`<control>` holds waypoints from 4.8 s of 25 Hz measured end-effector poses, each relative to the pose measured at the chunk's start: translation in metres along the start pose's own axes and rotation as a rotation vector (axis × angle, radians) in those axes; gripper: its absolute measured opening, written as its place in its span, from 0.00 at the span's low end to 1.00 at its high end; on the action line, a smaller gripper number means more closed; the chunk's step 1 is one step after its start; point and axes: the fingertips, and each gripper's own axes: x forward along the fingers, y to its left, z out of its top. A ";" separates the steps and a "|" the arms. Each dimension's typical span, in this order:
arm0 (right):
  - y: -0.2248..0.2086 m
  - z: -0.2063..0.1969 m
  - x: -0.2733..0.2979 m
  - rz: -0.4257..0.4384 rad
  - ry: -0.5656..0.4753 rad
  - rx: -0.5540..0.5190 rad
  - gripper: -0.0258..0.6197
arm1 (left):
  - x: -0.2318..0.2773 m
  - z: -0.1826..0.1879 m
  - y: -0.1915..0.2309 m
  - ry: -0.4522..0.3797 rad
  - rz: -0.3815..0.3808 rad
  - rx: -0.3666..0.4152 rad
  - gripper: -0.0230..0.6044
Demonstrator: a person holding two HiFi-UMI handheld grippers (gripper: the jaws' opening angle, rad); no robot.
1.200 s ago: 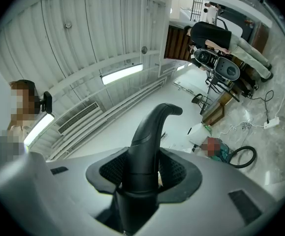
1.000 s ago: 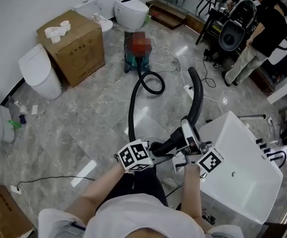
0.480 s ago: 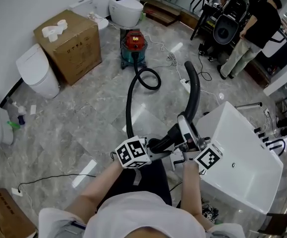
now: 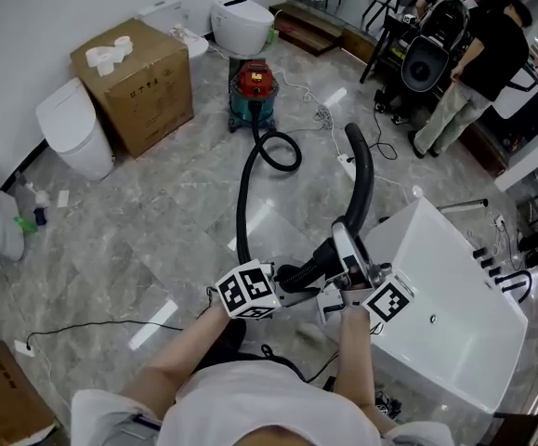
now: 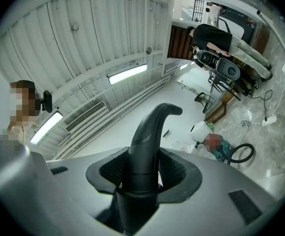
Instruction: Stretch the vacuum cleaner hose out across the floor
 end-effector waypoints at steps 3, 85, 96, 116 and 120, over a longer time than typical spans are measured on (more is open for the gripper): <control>0.006 0.002 -0.020 0.010 -0.004 0.021 0.33 | 0.009 0.001 -0.018 0.001 0.011 0.011 0.26; 0.292 -0.199 -0.378 -0.075 -0.017 0.073 0.33 | -0.073 -0.155 -0.488 0.181 -0.067 0.186 0.25; 0.279 -0.180 -0.380 -0.089 0.023 0.115 0.33 | -0.060 -0.136 -0.483 0.161 -0.039 0.163 0.25; 0.266 -0.166 -0.436 -0.128 0.331 -0.478 0.47 | -0.062 -0.147 -0.465 0.209 -0.037 0.121 0.25; 0.281 -0.180 -0.445 -0.067 0.660 -1.008 0.49 | -0.062 -0.157 -0.461 0.254 -0.060 0.111 0.25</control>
